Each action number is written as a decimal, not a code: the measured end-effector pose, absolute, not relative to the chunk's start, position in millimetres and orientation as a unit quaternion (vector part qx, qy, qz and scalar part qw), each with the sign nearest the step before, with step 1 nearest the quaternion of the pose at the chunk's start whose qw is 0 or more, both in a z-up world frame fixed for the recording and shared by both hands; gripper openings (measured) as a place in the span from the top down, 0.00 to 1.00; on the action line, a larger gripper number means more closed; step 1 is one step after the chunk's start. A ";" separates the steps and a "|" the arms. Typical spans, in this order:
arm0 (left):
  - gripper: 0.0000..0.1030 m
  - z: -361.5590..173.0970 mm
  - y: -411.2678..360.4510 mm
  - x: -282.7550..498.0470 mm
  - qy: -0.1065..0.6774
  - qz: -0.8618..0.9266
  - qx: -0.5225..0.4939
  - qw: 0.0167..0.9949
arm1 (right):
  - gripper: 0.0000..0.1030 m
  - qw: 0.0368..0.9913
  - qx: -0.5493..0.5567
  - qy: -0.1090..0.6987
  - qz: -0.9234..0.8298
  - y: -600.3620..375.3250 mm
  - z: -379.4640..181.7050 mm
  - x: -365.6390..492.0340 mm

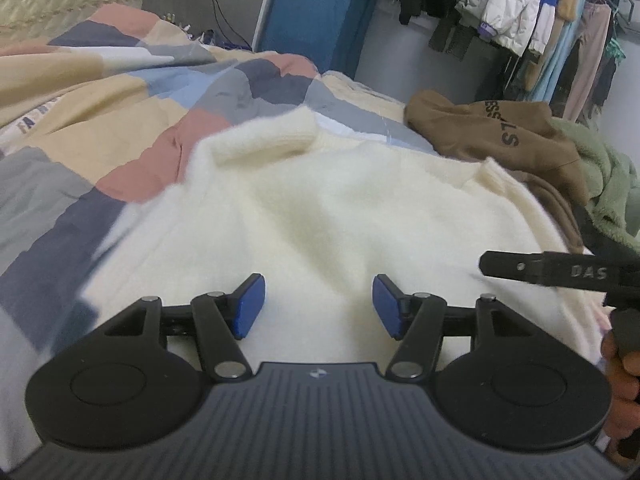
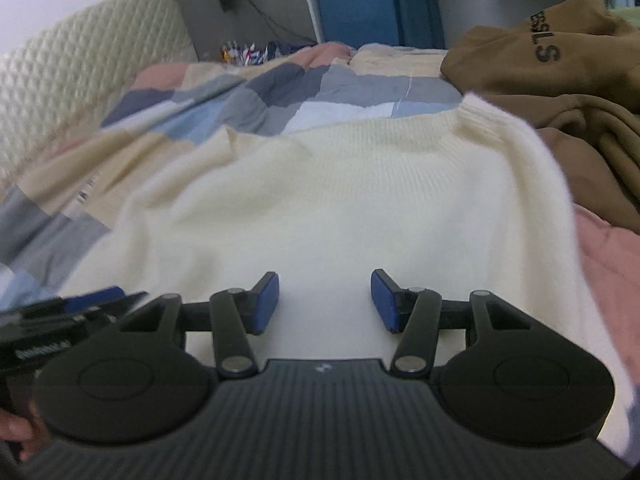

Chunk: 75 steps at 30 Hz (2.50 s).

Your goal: Fold large clothes

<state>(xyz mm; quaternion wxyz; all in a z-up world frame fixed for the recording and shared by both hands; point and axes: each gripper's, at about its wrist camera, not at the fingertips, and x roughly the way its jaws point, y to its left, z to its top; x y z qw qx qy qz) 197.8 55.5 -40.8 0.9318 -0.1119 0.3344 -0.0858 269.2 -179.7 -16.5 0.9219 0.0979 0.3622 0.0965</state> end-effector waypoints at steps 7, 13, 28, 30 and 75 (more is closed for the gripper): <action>0.36 -23.1 53.9 144.5 0.311 -0.086 -0.159 0.933 | 0.49 0.908 0.212 0.348 0.098 -203.6 -5.3 210.8; 0.36 -18.2 60.4 114.0 0.316 -0.102 -0.234 0.914 | 0.45 0.879 0.297 0.356 0.110 -216.2 -10.2 172.3; 0.14 -52.3 73.1 114.0 0.398 -0.101 -0.358 0.838 | 0.15 0.801 0.449 0.387 0.080 -235.2 -49.3 165.5; 0.12 -61.0 76.5 122.2 0.412 -0.100 -0.378 0.823 | 0.14 0.788 0.467 0.395 0.070 -237.1 -58.4 169.4; 0.04 -117.1 115.5 144.4 0.365 -0.078 -0.609 0.700 | 0.15 0.703 0.615 0.355 0.048 -257.2 -98.1 185.2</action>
